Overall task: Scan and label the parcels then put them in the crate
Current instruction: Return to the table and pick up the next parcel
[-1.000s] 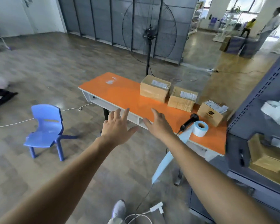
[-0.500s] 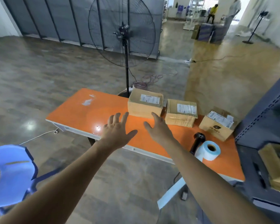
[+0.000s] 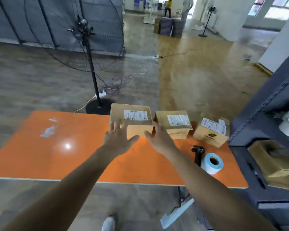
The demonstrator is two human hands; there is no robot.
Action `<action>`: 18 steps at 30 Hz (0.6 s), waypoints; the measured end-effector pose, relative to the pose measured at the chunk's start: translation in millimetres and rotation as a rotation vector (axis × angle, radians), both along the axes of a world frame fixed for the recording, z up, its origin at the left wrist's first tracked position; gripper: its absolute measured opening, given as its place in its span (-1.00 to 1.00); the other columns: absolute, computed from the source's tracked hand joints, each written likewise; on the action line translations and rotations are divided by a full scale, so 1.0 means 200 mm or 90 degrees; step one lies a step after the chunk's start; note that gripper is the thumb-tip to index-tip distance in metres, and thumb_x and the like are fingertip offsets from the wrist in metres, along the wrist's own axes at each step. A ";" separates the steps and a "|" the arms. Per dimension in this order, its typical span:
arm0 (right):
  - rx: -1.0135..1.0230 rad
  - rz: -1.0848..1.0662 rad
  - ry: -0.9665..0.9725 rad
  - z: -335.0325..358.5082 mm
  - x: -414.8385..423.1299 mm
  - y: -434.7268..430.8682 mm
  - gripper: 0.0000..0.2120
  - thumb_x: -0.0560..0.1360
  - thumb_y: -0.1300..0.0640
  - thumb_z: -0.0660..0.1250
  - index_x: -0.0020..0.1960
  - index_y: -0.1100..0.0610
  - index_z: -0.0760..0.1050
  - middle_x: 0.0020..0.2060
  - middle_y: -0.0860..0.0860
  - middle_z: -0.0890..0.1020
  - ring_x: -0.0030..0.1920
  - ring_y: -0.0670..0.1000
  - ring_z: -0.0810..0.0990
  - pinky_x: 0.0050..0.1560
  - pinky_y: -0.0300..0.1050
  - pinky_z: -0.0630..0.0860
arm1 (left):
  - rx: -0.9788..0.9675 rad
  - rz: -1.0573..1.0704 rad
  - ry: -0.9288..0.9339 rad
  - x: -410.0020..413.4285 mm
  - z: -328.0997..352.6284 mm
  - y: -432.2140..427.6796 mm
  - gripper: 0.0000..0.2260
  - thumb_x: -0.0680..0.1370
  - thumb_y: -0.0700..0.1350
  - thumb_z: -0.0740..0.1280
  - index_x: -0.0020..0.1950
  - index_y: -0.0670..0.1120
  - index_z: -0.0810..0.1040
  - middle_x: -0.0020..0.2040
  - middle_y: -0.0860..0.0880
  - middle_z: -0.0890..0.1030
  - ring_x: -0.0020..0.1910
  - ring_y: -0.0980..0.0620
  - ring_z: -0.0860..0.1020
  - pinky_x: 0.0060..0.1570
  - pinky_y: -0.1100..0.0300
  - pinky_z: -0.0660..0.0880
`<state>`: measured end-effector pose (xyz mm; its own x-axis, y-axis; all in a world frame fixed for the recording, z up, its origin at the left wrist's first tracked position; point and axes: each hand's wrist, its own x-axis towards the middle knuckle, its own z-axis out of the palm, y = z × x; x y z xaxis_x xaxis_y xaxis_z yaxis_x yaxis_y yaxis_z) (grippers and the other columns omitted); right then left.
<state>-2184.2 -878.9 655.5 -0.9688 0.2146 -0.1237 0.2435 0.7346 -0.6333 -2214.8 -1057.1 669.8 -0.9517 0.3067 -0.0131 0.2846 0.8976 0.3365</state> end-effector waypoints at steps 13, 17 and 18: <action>-0.038 -0.138 -0.116 -0.16 -0.47 -0.02 -0.39 0.63 -0.15 0.12 0.59 0.06 0.06 0.52 0.09 0.22 0.48 0.13 0.27 0.38 0.08 0.31 | -0.016 -0.074 -0.137 -0.70 -0.23 -0.03 -0.33 0.55 0.25 0.23 0.54 0.01 0.08 0.47 -0.08 0.16 0.46 -0.16 0.15 0.27 -0.12 0.35; -0.057 -0.149 -0.145 -0.24 -0.55 0.03 -0.47 0.62 -0.16 0.11 0.50 0.08 0.23 0.37 0.10 0.45 0.30 0.13 0.48 0.22 0.02 0.45 | -0.031 -0.052 -0.163 -0.83 -0.31 0.00 -0.36 0.55 0.22 0.25 0.53 0.01 0.12 0.50 -0.10 0.10 0.47 -0.19 0.11 0.28 -0.16 0.36; -0.069 -0.146 -0.168 -0.27 -0.57 0.05 -0.46 0.63 -0.16 0.09 0.50 0.10 0.21 0.34 0.10 0.48 0.24 0.13 0.52 0.13 -0.02 0.46 | -0.029 -0.036 -0.166 -0.85 -0.33 0.01 -0.37 0.55 0.21 0.25 0.52 0.01 0.13 0.51 -0.11 0.08 0.46 -0.21 0.11 0.27 -0.16 0.36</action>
<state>-2298.1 -869.7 602.4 -0.8287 0.3947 -0.3969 0.5597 0.5740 -0.5977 -2384.9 -1055.7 604.8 -0.8958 0.3523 -0.2710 0.2434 0.8990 0.3642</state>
